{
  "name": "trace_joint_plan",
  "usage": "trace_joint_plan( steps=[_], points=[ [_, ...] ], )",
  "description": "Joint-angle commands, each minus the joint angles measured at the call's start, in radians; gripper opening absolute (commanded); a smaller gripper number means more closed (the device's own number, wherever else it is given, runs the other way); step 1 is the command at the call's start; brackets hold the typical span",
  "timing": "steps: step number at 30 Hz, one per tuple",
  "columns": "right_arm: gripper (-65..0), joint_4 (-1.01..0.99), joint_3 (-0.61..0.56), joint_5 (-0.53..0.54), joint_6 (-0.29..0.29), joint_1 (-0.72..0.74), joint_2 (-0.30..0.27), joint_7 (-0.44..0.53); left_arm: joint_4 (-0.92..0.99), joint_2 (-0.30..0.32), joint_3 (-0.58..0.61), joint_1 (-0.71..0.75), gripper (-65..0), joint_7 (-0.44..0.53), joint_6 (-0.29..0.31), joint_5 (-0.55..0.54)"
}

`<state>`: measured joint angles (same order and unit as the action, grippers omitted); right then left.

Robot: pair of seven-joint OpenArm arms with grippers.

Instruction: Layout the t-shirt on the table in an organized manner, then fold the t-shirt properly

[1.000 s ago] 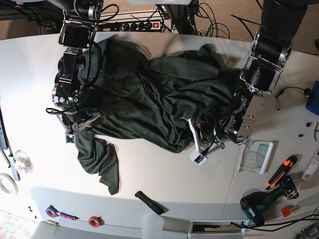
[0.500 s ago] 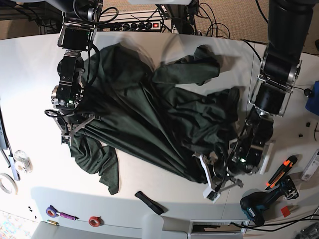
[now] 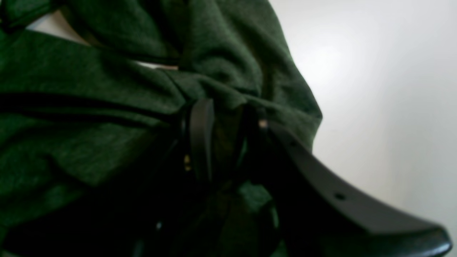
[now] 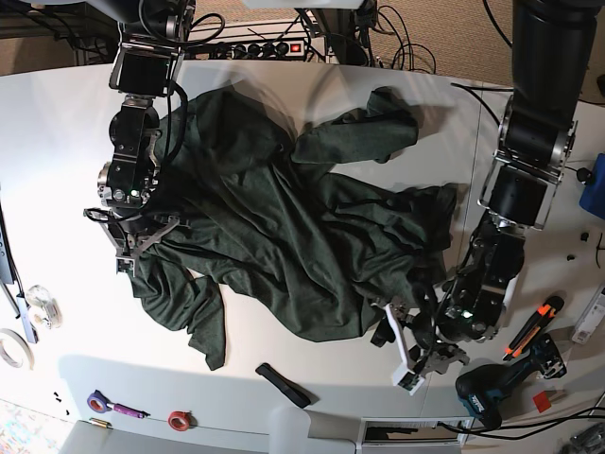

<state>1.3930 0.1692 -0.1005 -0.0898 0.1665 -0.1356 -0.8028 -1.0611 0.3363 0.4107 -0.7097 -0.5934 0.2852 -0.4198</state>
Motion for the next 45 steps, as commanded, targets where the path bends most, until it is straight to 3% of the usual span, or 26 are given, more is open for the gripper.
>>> trace_joint_plan(
  steps=[1,5,10,13,16,21,22,24,26,27,31,39,45],
  points=[
    [-49.5,0.014,0.003,-0.005,0.004,0.031,-0.016,0.022,-0.015,0.021,-0.008,-0.036,-27.8,0.004,0.021,-0.032],
    [-49.5,0.070,0.003,0.037,0.000,0.057,-0.044,0.013,-0.015,0.082,-0.008,-0.032,-32.0,-0.077,0.109,-0.160],
    [-49.5,0.263,0.003,0.146,-0.062,0.039,-0.049,-0.088,-0.015,0.146,-0.008,0.019,-32.0,-0.108,0.132,-0.202],
    [-49.5,0.364,0.002,0.258,-0.121,-0.005,-0.032,-0.140,-0.015,0.145,-0.008,0.071,-31.9,-0.067,0.132,-0.202],
    [-49.5,0.399,0.002,0.320,-0.174,-0.066,0.023,-0.148,-0.015,0.122,-0.008,0.104,-31.9,-0.048,0.131,-0.202],
    [-49.5,0.374,0.000,0.312,-0.215,-0.142,0.092,-0.127,-0.015,0.064,-0.008,0.105,-32.1,-0.041,0.113,-0.178],
    [-49.5,0.367,0.000,0.308,-0.215,-0.151,0.094,-0.120,-0.015,0.056,-0.008,0.103,-34.7,-0.042,0.103,-0.177],
    [-49.5,0.347,0.000,0.290,-0.211,-0.159,0.094,-0.112,-0.015,0.051,-0.008,0.103,-46.7,-0.042,0.097,-0.177],
    [-49.5,0.318,0.000,0.256,-0.206,-0.158,0.093,-0.107,-0.016,0.057,-0.008,0.103,-62.6,-0.043,0.100,-0.176],
    [-49.5,0.300,0.001,0.239,-0.200,-0.158,0.093,-0.101,-0.020,0.063,-0.008,0.103,-65.0,-0.048,0.103,-0.176],
    [-49.5,0.206,0.001,0.195,-0.173,-0.155,0.080,-0.098,-0.066,0.101,-0.008,0.104,-65.0,-0.114,0.119,-0.217],
    [-49.5,0.101,0.001,0.178,-0.172,-0.150,0.038,-0.108,-0.281,0.235,-0.008,0.185,-65.0,-0.231,0.291,-0.383],
    [-49.5,0.101,0.003,0.178,-0.172,-0.150,0.002,-0.114,-0.491,0.337,-0.011,0.314,-65.0,-0.298,0.341,-0.444]
  ],
)
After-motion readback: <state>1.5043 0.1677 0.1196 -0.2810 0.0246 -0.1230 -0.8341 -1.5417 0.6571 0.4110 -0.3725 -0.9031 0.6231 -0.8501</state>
